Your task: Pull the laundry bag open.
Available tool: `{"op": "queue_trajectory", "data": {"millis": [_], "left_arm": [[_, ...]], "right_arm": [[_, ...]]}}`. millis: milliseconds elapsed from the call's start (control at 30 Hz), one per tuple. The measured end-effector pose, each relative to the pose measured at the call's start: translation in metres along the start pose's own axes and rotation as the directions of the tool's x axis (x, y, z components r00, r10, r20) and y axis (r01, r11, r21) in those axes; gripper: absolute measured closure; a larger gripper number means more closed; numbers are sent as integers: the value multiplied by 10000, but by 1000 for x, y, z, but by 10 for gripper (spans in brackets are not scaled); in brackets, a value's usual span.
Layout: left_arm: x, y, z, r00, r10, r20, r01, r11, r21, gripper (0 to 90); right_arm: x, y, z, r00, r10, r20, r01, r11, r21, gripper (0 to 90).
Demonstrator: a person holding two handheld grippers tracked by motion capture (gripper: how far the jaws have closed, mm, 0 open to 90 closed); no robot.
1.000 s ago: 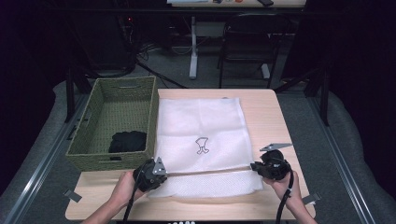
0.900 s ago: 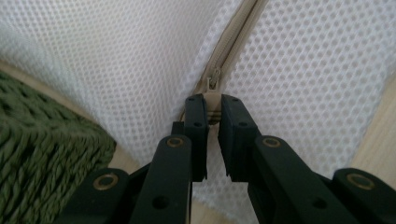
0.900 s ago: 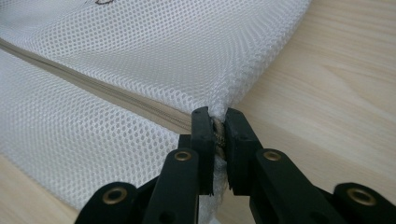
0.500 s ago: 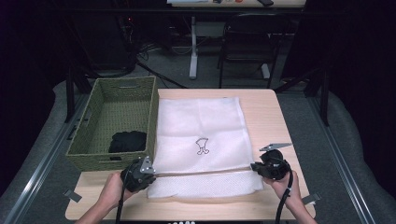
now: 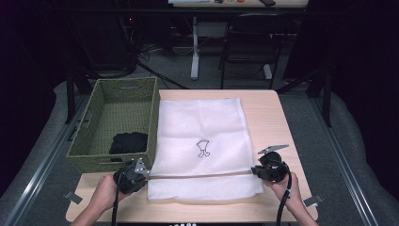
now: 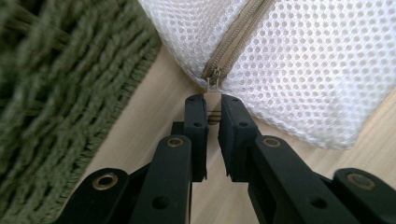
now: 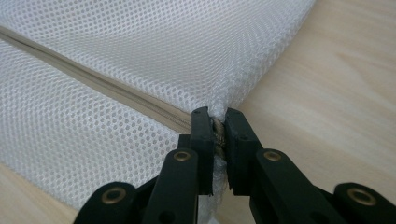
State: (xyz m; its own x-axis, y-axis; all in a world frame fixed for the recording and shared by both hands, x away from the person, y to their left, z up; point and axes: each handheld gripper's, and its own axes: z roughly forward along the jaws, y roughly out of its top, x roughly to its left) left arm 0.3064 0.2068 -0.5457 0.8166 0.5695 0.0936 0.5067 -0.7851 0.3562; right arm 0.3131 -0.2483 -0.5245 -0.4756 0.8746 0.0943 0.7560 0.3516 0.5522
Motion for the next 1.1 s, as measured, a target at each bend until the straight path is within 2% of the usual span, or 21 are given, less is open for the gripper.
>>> {"op": "queue_trajectory", "data": {"millis": [33, 67, 100, 133, 267, 300, 333, 433, 467, 500, 533, 633, 800, 867, 1000, 1100], "left_arm": [[0, 0, 0, 10000, 0, 0, 0, 10000, 0, 819], [1, 1, 2, 9992, -154, 382, 149, 9998, 139, 817], [1, 1, 2, 9992, -154, 382, 149, 9998, 139, 815], [2, 1, 3, 9976, -250, 652, 236, 9995, 220, 812], [4, 0, 3, 9942, -457, 970, 443, 9989, 165, 808], [5, -1, 3, 9928, -524, 1074, 513, 9986, 130, 805], [7, -2, 1, 9876, -665, 1424, 673, 9977, -6, 790], [8, -2, -2, 9855, -741, 1529, 758, 9971, -50, 776], [8, -2, -2, 9825, -830, 1668, 854, 9963, -67, 772], [8, -2, -2, 9825, -830, 1668, 854, 9963, -67, 770], [7, -3, -3, 9797, -958, 1763, 1002, 9948, -160, 766], [6, -2, -3, 9805, -935, 1726, 990, 9948, -234, 760], [5, 1, -4, 9761, -1108, 1870, 1209, 9917, -435, 748], [4, 3, -4, 9769, -1079, 1846, 1192, 9916, -509, 746], [1, 7, -3, 9747, -1183, 1899, 1290, 9906, -451, 728], [0, 8, -3, 9759, -1143, 1860, 1259, 9907, -517, 707]], "right_arm": [[0, 0, 0, 10000, 0, 0, 0, 10000, 0, 835], [1, -1, 3, 10000, -41, -59, 42, 9999, 142, 833], [1, -1, 3, 10000, -41, -59, 42, 9999, 142, 833], [1, -1, 4, 9999, -70, -108, 73, 9997, 235, 831], [1, -2, 4, 9999, -1, -157, 5, 9997, 228, 829], [1, -2, 5, 9999, 14, -136, -10, 9997, 260, 828], [1, -2, 5, 9999, 58, -136, -55, 9996, 271, 827], [1, -2, 6, 9999, 62, -147, -58, 9995, 304, 824], [1, -2, 6, 9999, 84, -131, -80, 9993, 357, 824], [1, -2, 6, 9999, 84, -131, -80, 9993, 357, 824], [1, -2, 6, 9999, 46, -99, -42, 9992, 394, 822], [1, -2, 6, 9999, 60, -114, -56, 9993, 370, 820], [1, -2, 5, 9999, 45, -94, -42, 9996, 280, 809], [1, -3, 3, 9999, 88, -93, -86, 9997, 217, 803], [1, -2, 3, 9999, 98, -120, -96, 9998, 183, 780], [1, -2, 2, 9998, 100, -151, -97, 9998, 172, 761]]}}
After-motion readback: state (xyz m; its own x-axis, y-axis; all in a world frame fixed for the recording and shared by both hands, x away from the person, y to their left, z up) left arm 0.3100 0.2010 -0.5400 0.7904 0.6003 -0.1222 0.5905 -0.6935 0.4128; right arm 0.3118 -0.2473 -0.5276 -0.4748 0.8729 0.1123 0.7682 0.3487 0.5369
